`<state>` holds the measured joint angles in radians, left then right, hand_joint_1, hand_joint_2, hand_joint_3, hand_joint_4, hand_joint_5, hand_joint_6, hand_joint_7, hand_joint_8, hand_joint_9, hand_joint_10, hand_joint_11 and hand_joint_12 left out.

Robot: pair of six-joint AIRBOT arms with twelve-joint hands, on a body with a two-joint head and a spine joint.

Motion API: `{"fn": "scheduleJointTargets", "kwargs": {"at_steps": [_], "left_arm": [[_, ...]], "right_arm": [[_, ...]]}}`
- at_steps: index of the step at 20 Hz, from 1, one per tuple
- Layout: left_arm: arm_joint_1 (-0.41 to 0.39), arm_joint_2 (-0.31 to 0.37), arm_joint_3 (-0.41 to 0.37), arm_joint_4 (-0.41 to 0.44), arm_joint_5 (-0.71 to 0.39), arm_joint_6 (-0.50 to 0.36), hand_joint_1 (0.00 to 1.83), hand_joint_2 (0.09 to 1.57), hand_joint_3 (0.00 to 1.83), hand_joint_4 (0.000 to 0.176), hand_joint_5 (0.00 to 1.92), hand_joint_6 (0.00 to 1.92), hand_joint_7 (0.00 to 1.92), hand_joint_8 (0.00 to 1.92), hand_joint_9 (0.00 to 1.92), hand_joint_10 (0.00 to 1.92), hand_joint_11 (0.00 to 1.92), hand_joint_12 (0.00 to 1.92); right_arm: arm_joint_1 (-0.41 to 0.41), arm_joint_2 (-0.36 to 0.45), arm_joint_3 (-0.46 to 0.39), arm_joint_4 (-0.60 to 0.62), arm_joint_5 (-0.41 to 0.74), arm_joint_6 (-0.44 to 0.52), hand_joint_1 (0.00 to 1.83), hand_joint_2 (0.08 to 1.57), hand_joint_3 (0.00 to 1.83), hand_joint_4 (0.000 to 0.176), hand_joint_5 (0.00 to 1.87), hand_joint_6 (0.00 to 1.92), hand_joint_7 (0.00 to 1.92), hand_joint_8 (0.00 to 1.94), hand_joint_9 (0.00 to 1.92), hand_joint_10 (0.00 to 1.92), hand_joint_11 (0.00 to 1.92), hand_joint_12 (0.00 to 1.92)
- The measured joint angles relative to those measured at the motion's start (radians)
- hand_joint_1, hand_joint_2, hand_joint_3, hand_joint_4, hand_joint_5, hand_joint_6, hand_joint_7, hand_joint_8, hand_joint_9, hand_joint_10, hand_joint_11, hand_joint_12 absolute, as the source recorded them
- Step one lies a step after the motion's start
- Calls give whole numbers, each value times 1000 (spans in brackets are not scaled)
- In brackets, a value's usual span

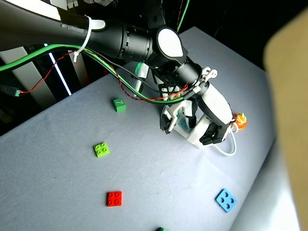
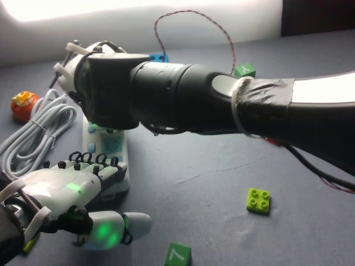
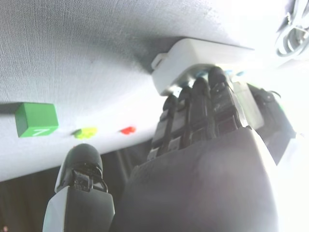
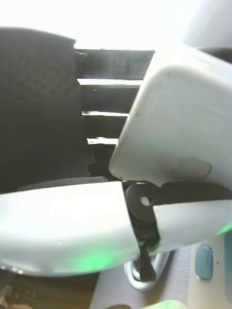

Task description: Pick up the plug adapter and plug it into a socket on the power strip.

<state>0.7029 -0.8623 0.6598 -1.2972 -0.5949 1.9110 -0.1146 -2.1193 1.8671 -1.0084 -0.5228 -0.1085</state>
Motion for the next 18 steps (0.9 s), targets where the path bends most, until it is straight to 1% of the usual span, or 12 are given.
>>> {"fn": "scheduleJointTargets", "kwargs": {"at_steps": [6, 9, 12, 13, 16, 18], "left_arm": [[0, 0, 0, 0, 0, 0, 0, 1153, 1, 0, 15, 2, 59, 5, 57, 5, 0, 201], [0, 0, 0, 0, 0, 0, 0, 1154, 1, 0, 18, 1, 66, 3, 63, 3, 0, 219], [0, 0, 0, 0, 0, 0, 0, 1155, 0, 0, 10, 2, 59, 2, 52, 1, 0, 144], [0, 0, 0, 0, 0, 0, 0, 1153, 0, 0, 14, 2, 61, 2, 54, 1, 0, 152], [0, 0, 0, 0, 1, 0, 0, 1156, 0, 0, 27, 2, 59, 2, 60, 1, 0, 248], [0, 0, 0, 0, 1, 0, 0, 1148, 0, 0, 17, 0, 53, 0, 54, 1, 0, 201]], "right_arm": [[-1, -2, 0, 2, 7, -46, 1239, 1088, 0, 0, 982, 917, 1115, 850, 1336, 7, 894, 958], [-1, -2, 0, 3, 8, -50, 1243, 1080, 0, 0, 997, 895, 1138, 805, 1346, 10, 916, 951], [-2, -2, 0, 2, 10, -50, 1242, 1082, 0, 0, 999, 887, 1126, 833, 1342, 7, 910, 937], [-2, -2, 0, 3, 10, -51, 1238, 1089, 2, 0, 980, 919, 1109, 859, 1335, 3, 898, 942], [-5, 5, -10, -1, 18, -58, 1236, 1092, 1, 0, 972, 928, 1102, 872, 1325, 0, 879, 953], [-6, 7, -10, -1, 21, -60, 1239, 1090, 0, 0, 978, 915, 1110, 864, 1330, 2, 883, 959]]}}
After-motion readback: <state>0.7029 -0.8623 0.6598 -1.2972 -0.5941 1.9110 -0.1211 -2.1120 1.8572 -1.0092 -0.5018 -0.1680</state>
